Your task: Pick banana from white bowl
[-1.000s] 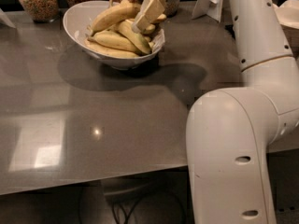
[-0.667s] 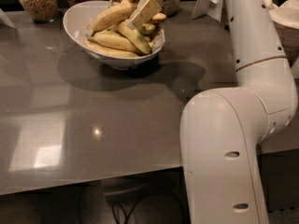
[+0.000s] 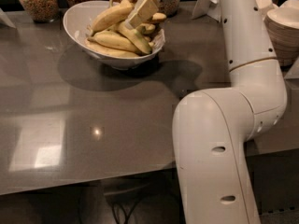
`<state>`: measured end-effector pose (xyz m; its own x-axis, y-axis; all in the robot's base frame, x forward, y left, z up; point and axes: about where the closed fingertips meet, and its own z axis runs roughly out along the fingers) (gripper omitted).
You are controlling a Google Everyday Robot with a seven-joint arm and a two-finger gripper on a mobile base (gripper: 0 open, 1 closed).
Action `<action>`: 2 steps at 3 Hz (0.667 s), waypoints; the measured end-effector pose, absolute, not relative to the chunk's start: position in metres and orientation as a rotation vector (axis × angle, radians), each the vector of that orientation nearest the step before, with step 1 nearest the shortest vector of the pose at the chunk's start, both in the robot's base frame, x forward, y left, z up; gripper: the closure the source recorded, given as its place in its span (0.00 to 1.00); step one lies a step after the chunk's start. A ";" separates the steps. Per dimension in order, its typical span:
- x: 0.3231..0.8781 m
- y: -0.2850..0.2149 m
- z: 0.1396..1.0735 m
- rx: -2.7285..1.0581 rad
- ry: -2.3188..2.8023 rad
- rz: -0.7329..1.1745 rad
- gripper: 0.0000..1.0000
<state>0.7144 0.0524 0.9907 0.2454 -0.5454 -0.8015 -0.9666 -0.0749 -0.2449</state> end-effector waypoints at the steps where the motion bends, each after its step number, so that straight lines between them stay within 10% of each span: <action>1: 0.720 0.057 0.984 -1.738 1.421 0.666 0.23; 2: 0.724 0.060 0.973 -1.749 1.450 0.665 0.23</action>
Offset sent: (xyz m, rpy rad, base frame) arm 0.0300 -0.0074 -0.0134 -0.0998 0.0584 0.0072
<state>0.7238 0.0601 0.9733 0.2215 -0.5793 -0.7844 -0.9724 -0.0712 -0.2220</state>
